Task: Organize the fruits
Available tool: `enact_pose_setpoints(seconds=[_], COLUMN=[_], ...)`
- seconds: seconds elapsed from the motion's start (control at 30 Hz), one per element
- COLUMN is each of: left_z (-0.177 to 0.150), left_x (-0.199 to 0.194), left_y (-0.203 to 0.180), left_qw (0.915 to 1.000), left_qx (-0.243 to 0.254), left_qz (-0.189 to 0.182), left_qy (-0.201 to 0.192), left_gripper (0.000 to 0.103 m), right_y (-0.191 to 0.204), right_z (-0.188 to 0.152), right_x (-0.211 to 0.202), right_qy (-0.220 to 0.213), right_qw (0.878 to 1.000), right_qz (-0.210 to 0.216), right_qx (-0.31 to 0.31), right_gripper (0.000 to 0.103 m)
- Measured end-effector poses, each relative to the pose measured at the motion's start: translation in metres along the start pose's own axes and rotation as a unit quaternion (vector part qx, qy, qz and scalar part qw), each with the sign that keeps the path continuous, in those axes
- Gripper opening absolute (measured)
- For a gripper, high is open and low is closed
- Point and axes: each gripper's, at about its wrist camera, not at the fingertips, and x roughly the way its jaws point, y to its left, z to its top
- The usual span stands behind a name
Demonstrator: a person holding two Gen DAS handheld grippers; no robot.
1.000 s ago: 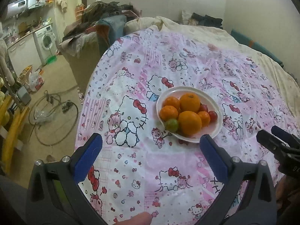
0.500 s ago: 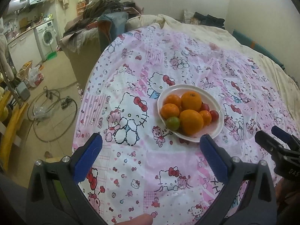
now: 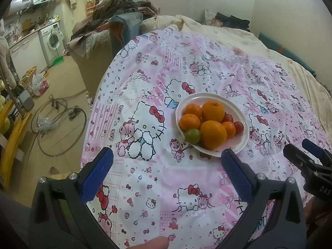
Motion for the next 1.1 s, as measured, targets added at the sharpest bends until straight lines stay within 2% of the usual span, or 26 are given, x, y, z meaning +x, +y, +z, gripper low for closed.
enact_pose_setpoints(seconds=[1.1], left_z=[-0.0059], left_x=[0.0051], left_y=[0.0063], left_qw=[1.0], left_qx=[-0.003], left_qz=[0.005], left_qy=[0.008], left_gripper=[0.103], right_y=[0.0013], right_z=[-0.001], right_x=[0.0013], right_qy=[0.003], right_qw=[1.0], right_qz=[0.0], right_qx=[0.002], right_gripper=[0.103])
